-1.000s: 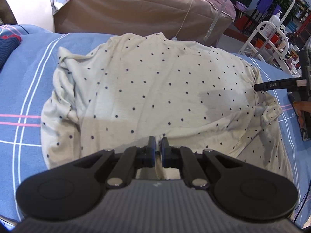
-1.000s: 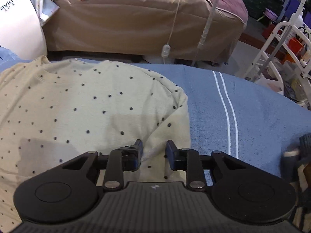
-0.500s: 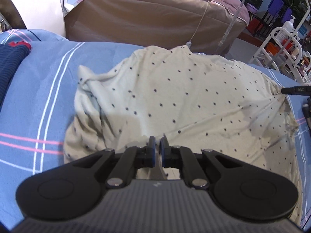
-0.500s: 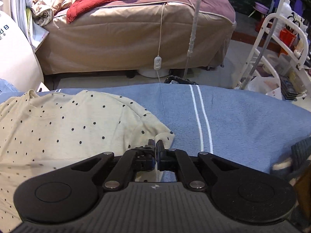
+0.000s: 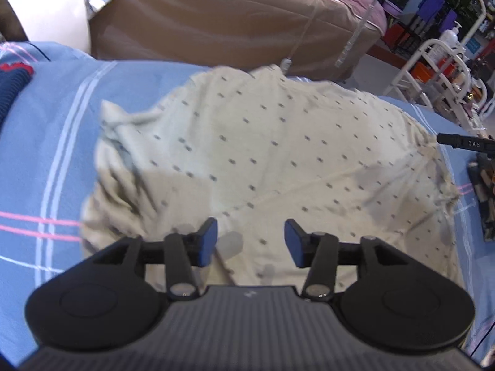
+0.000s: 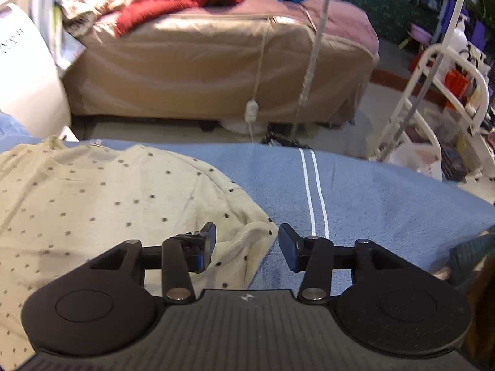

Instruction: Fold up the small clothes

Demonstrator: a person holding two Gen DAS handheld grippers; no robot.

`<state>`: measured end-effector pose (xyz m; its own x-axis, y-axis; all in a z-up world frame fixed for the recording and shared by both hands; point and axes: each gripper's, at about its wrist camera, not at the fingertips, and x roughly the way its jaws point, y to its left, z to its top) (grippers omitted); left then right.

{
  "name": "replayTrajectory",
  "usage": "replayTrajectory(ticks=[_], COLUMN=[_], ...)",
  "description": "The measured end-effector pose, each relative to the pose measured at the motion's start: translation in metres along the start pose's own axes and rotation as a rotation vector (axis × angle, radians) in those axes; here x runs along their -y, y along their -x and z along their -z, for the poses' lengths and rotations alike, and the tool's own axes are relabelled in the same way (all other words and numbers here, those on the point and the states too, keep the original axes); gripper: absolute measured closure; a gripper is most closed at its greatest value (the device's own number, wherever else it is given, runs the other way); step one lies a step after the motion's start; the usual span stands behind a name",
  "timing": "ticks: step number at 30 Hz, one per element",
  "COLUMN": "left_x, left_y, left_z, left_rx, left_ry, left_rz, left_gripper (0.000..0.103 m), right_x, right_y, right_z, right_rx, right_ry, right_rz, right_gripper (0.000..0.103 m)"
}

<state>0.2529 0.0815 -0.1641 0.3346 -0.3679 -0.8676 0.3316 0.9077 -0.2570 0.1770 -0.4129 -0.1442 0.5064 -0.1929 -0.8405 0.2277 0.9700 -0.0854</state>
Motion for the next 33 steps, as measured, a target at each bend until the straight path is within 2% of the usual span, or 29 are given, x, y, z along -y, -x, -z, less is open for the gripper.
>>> replayTrajectory(ticks=[1, 2, 5, 9, 10, 11, 15, 18, 20, 24, 27, 30, 31, 33], left_x=[0.006, 0.011, 0.018, 0.02, 0.02, 0.02, 0.027, 0.023, 0.013, -0.007, -0.017, -0.025, -0.028, -0.031], left_y=[-0.004, -0.009, -0.025, -0.036, -0.037, -0.036, -0.016, 0.016, 0.039, 0.078, 0.092, 0.102, 0.103, 0.106], left_z=[0.004, 0.007, 0.016, 0.023, 0.023, 0.023, 0.027, 0.046, 0.067, 0.124, 0.159, 0.185, 0.193, 0.202], left_rx=[-0.013, -0.025, -0.064, -0.058, -0.055, -0.054, -0.027, 0.017, 0.038, 0.025, -0.023, -0.037, -0.043, -0.048], left_ry=[-0.01, -0.021, -0.025, -0.04, -0.039, -0.034, -0.032, 0.008, 0.072, 0.146, 0.182, 0.234, 0.253, 0.276], left_rz=[0.008, 0.006, -0.005, -0.031, -0.028, -0.021, -0.02, -0.024, -0.029, -0.103, -0.129, -0.136, -0.136, -0.134], left_gripper=[0.055, 0.055, 0.053, 0.049, 0.045, 0.04, 0.034, 0.017, 0.013, 0.013, 0.013, 0.013, 0.014, 0.015], right_x=[-0.001, -0.002, -0.002, -0.001, 0.002, 0.002, -0.008, -0.026, -0.045, -0.112, -0.178, -0.244, -0.279, -0.319], right_y=[0.008, 0.014, 0.021, -0.005, -0.009, -0.007, 0.015, 0.046, 0.064, 0.086, 0.098, 0.11, 0.115, 0.115], right_z=[0.006, 0.012, 0.035, 0.059, 0.061, 0.061, 0.053, 0.05, 0.047, 0.043, 0.049, 0.06, 0.067, 0.078], right_rx=[0.013, 0.018, -0.004, -0.12, -0.123, -0.109, -0.069, -0.011, 0.011, 0.028, 0.022, 0.034, 0.031, 0.011], right_ry=[0.008, 0.013, 0.004, -0.006, -0.023, -0.036, -0.028, 0.016, 0.043, 0.183, 0.365, 0.549, 0.638, 0.759], right_rz=[-0.014, -0.031, -0.067, -0.065, -0.071, -0.067, -0.064, -0.079, -0.175, -0.373, -0.547, -0.707, -0.773, -0.844], right_gripper=[0.037, 0.049, 0.054, 0.054, 0.054, 0.053, 0.053, 0.038, 0.03, 0.03, 0.031, 0.039, 0.039, 0.04])
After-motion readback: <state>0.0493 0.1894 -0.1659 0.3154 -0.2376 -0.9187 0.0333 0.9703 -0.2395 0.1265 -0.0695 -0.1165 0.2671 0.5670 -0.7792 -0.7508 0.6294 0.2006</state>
